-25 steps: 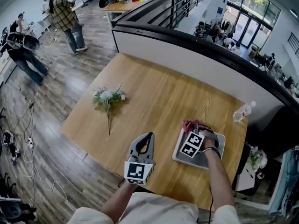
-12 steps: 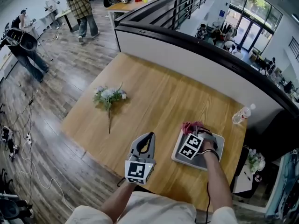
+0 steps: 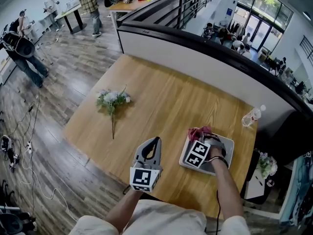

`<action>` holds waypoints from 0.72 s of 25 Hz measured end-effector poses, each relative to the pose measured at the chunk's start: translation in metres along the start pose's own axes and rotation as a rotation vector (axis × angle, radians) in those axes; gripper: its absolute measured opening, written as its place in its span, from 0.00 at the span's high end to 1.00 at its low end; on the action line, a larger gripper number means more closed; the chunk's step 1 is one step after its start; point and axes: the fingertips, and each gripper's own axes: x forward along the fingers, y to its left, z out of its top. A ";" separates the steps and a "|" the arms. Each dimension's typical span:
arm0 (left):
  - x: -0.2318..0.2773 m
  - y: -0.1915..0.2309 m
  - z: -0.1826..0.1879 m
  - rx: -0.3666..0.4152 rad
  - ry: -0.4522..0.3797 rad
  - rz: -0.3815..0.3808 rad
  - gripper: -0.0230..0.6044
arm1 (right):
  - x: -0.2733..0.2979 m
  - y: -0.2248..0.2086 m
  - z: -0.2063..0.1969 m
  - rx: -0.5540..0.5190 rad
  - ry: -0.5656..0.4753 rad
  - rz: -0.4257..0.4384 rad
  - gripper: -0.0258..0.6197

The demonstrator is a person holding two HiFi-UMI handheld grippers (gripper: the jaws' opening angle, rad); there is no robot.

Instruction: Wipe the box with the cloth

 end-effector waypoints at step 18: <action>0.003 -0.003 -0.001 0.000 0.000 -0.011 0.94 | -0.016 0.027 0.008 -0.001 -0.030 0.047 0.85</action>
